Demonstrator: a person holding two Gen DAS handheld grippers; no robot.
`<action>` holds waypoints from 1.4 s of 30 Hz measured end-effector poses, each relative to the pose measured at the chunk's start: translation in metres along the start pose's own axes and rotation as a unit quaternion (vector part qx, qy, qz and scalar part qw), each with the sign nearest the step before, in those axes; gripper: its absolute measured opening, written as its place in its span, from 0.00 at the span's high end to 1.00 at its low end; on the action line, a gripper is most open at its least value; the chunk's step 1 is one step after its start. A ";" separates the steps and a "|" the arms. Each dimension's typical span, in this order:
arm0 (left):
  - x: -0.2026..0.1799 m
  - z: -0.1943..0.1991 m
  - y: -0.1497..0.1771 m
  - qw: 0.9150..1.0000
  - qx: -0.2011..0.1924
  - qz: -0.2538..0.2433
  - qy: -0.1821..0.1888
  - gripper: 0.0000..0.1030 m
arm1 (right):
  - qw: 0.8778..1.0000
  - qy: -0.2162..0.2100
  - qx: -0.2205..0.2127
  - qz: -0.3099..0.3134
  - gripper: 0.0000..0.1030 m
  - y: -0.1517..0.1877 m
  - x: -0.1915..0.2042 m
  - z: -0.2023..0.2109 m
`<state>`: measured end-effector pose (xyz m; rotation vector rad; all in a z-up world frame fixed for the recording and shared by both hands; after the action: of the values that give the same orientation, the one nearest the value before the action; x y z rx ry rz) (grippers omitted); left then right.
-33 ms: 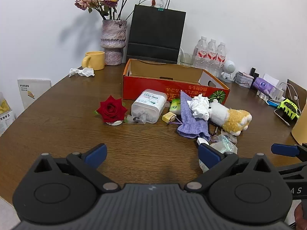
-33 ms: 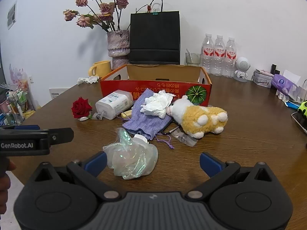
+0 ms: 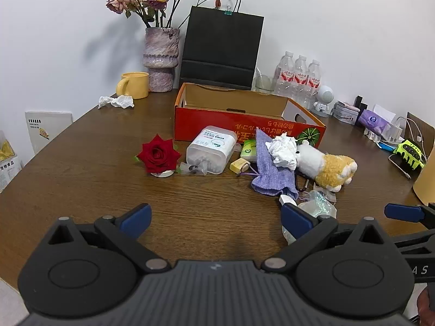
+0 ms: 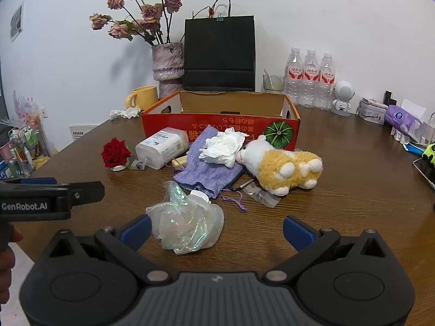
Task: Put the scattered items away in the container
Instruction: 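Move both tools toward the scattered items on the table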
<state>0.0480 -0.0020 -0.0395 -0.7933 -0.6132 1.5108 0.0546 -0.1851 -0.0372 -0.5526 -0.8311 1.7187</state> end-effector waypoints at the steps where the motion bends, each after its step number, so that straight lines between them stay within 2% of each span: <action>1: 0.000 0.000 0.001 1.000 0.002 0.001 0.000 0.00 | 1.000 0.000 0.000 0.000 0.00 0.000 0.000 0.000; 12: -0.004 -0.002 0.003 1.000 0.007 -0.012 -0.002 0.00 | 1.000 -0.003 0.001 -0.006 0.00 0.003 -0.001 -0.001; 26: 0.001 -0.005 0.002 1.000 0.009 -0.004 -0.008 0.00 | 1.000 -0.007 0.004 0.004 0.00 0.000 0.005 -0.004; 42: 0.016 -0.024 0.002 0.999 0.028 0.005 -0.021 0.00 | 0.999 -0.026 0.041 0.003 0.00 0.005 0.010 -0.037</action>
<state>0.0656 0.0122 -0.0583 -0.7238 -0.5970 1.5508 0.0751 -0.1667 -0.0642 -0.4579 -0.7913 1.7713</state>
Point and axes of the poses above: each gripper's, at about its wrist camera, not at the fingertips, and z roughly against the way its jaws point, x to its left, y to its underside, the point moved 6 cm from there along -z, roughly the way its jaws point, and after that the axes turned 6 degrees about x, right-handed, at the moved point
